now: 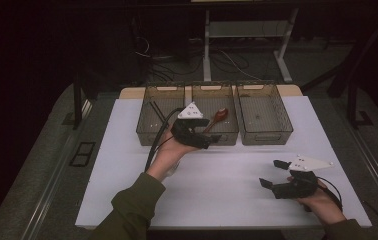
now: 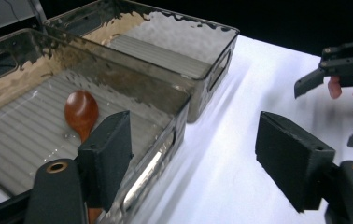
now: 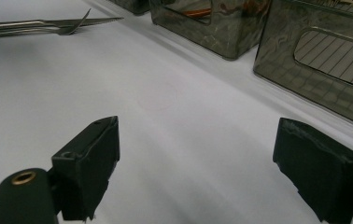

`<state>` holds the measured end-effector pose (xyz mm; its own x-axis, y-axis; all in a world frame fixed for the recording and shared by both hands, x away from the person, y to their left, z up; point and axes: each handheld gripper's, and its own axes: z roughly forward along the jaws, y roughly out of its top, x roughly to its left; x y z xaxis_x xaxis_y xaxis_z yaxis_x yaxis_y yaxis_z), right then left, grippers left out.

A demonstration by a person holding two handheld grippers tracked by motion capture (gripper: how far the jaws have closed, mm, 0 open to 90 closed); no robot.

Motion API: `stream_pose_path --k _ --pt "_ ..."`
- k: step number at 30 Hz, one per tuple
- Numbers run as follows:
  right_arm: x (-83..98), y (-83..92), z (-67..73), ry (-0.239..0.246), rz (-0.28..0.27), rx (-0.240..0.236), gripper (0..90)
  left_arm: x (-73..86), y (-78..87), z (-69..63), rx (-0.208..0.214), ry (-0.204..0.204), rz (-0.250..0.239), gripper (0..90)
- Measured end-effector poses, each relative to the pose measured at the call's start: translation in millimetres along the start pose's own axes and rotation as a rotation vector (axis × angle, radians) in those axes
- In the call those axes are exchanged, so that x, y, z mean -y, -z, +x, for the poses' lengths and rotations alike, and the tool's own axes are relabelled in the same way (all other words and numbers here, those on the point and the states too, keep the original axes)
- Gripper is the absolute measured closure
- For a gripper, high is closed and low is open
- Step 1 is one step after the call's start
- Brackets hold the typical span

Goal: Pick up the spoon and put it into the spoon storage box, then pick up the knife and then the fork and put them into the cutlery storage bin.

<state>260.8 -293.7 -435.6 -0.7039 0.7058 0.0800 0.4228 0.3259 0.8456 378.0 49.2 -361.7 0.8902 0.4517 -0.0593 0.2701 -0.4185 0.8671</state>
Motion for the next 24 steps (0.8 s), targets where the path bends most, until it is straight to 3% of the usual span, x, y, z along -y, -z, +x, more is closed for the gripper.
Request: stream_pose_path --k 14,24 --pt "-0.4 -1.3 -0.4 0.000 0.004 0.001 14.0 35.1 29.3 -10.0 0.001 0.052 -0.026 15.2" --pt "0.8 1.2 -0.8 -0.051 -0.026 -0.008 13.8 64.1 55.9 -18.9 0.001 0.061 -0.032 14.0"
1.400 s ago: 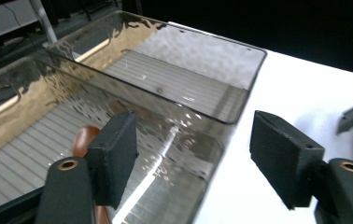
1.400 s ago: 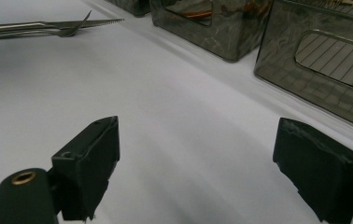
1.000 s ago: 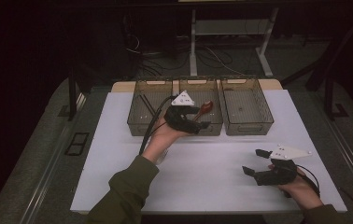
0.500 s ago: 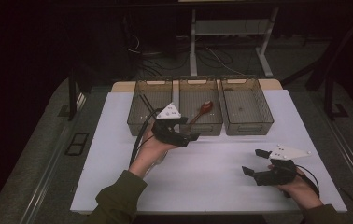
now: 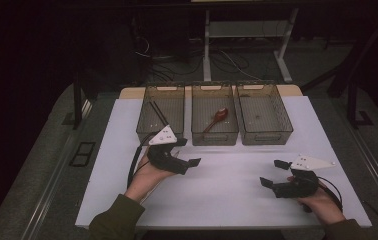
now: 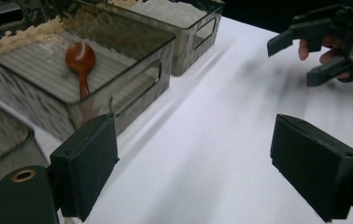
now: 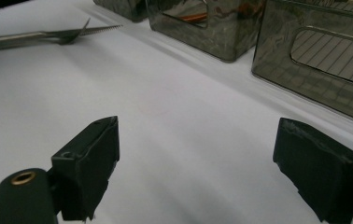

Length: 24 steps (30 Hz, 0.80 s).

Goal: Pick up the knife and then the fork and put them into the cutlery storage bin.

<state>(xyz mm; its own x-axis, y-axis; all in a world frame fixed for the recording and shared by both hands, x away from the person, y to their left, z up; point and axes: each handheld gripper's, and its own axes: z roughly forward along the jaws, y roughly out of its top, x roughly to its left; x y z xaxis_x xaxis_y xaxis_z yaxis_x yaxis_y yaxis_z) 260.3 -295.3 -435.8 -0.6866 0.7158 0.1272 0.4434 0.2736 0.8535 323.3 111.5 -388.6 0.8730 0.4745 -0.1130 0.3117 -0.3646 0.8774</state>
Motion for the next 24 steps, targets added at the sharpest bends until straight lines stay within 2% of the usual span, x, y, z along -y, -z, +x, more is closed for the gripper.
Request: stream_pose_path --k 4,7,13,24 --pt "0.3 -1.9 5.2 0.004 -0.001 0.003 10.9 10.0 9.4 1.4 -0.010 0.016 0.002 14.0" --pt "1.2 -4.4 7.2 -0.015 0.002 0.005 8.0 16.5 15.2 1.9 -0.018 0.025 -0.002 14.0" --pt "2.2 -3.8 4.8 -0.009 0.011 0.031 7.8 28.0 25.5 2.0 -0.032 0.029 -0.002 13.8" --pt "1.9 -3.8 4.1 0.001 0.019 0.039 7.9 48.1 50.8 3.4 -0.056 0.047 0.013 14.3"
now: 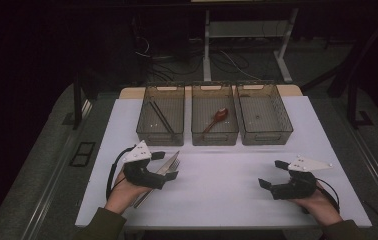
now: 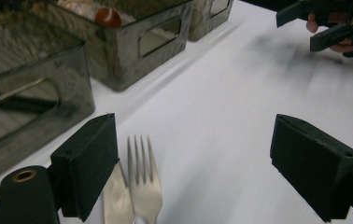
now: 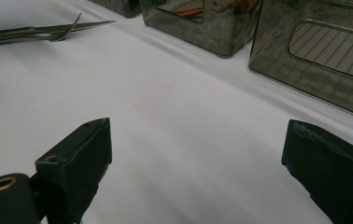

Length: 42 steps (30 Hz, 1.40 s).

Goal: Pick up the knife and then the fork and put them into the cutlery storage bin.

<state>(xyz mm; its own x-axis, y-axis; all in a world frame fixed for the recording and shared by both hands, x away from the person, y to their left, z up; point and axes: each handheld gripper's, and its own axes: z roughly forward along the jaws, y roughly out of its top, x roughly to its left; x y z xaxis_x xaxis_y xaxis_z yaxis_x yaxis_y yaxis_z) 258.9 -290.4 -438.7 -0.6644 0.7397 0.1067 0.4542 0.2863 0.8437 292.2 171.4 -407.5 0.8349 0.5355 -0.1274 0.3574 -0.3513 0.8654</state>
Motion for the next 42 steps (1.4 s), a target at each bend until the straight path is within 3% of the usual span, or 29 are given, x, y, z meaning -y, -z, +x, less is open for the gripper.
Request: stream_pose_path --k 7,12,17,28,42 --pt "0.2 0.1 0.0 0.005 0.006 0.001 7.9 13.9 20.8 4.9 -0.050 0.013 0.019 16.9" --pt "0.3 -0.8 0.5 0.018 0.011 -0.003 7.9 23.7 35.9 10.6 -0.088 0.048 0.026 24.3" --pt "0.4 -0.7 1.0 0.020 0.014 -0.006 7.9 30.1 42.6 12.9 -0.119 0.055 0.064 34.6" --pt "0.4 -0.9 1.7 0.028 0.020 -0.010 7.9 29.5 35.8 10.4 -0.115 0.070 0.145 56.5" --pt "0.4 -0.9 1.7 0.030 0.022 -0.007 7.9 31.4 15.6 7.4 -0.090 0.085 0.223 70.0"
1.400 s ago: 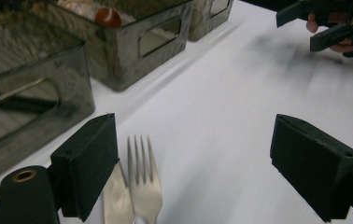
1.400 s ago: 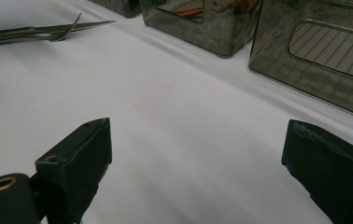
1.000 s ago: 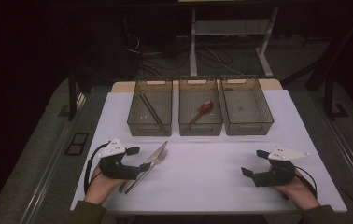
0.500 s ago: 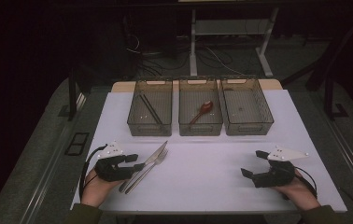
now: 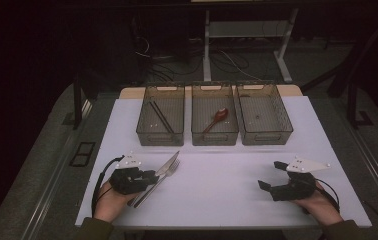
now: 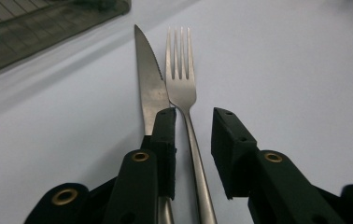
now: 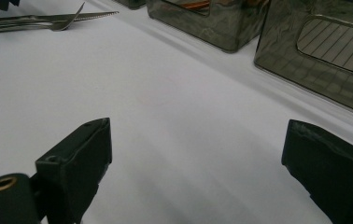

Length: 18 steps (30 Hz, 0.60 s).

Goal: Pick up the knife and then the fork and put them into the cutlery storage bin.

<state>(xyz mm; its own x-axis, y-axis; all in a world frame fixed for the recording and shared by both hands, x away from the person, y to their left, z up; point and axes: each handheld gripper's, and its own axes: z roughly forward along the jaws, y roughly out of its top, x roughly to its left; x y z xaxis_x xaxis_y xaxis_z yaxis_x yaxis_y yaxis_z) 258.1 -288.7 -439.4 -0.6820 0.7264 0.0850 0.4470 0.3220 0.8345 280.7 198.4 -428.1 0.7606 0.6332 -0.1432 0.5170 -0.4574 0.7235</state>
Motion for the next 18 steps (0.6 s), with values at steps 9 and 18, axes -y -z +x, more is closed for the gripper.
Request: stream_pose_path --k 9,18 --pt "0.0 0.1 -0.1 0.002 0.000 0.002 7.9 -0.2 -13.5 -2.3 -0.002 0.001 0.034 75.1" --pt "-0.1 0.2 -0.1 0.003 -0.001 0.002 7.9 1.5 -20.4 -2.5 -0.017 0.005 0.055 77.0"
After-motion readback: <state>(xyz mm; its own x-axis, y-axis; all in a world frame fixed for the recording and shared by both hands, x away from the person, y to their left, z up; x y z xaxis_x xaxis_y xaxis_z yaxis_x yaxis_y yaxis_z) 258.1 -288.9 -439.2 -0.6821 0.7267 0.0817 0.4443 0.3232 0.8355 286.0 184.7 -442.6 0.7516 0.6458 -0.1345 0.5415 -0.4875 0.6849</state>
